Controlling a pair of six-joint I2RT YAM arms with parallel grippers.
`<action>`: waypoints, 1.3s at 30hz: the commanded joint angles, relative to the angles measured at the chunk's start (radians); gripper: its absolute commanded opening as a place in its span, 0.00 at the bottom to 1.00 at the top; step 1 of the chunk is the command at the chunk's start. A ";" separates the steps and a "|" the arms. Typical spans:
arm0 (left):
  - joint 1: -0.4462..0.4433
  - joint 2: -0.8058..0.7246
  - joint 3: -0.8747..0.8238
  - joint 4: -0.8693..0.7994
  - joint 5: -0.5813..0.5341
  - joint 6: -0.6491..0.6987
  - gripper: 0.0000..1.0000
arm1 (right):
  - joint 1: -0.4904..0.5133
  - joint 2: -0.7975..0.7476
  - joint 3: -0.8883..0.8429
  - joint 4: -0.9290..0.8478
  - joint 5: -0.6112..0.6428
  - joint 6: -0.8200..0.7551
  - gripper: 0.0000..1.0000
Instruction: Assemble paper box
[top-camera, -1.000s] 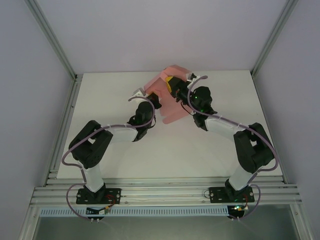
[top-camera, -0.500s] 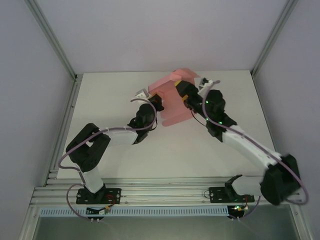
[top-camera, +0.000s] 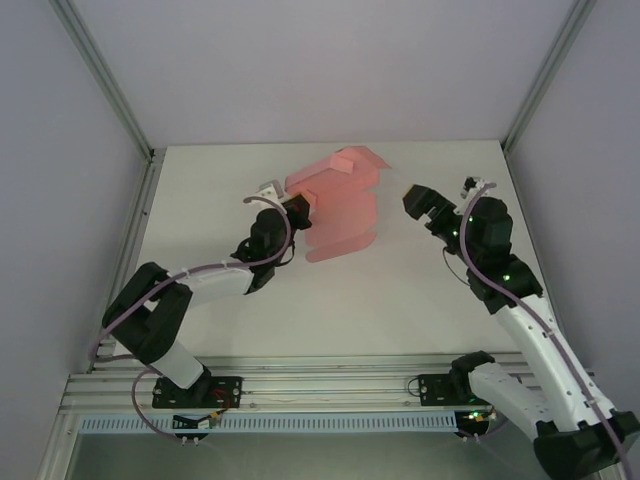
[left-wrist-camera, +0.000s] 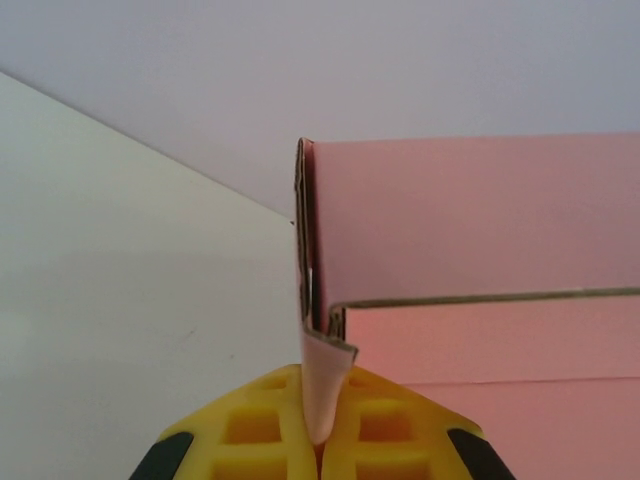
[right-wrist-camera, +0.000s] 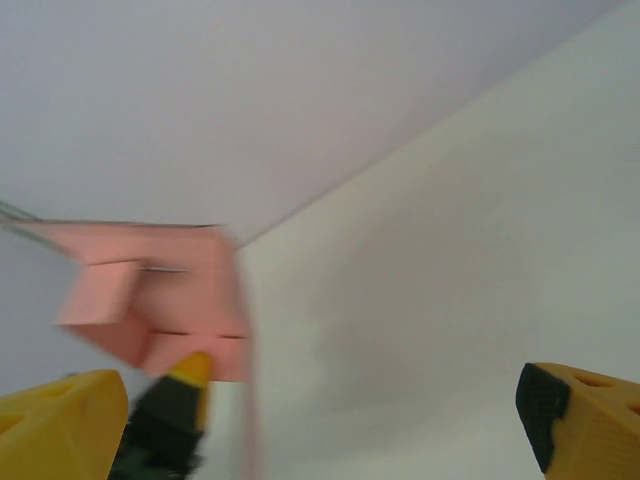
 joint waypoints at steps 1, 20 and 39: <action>0.016 -0.040 -0.023 0.010 0.115 -0.044 0.00 | -0.114 0.053 -0.095 0.129 -0.322 0.025 1.00; 0.016 -0.033 -0.020 0.033 0.141 -0.055 0.00 | -0.039 0.518 0.020 0.708 -0.684 0.170 1.00; 0.017 -0.087 -0.030 -0.059 0.123 0.062 0.00 | 0.052 0.377 0.109 0.125 -0.342 -0.272 1.00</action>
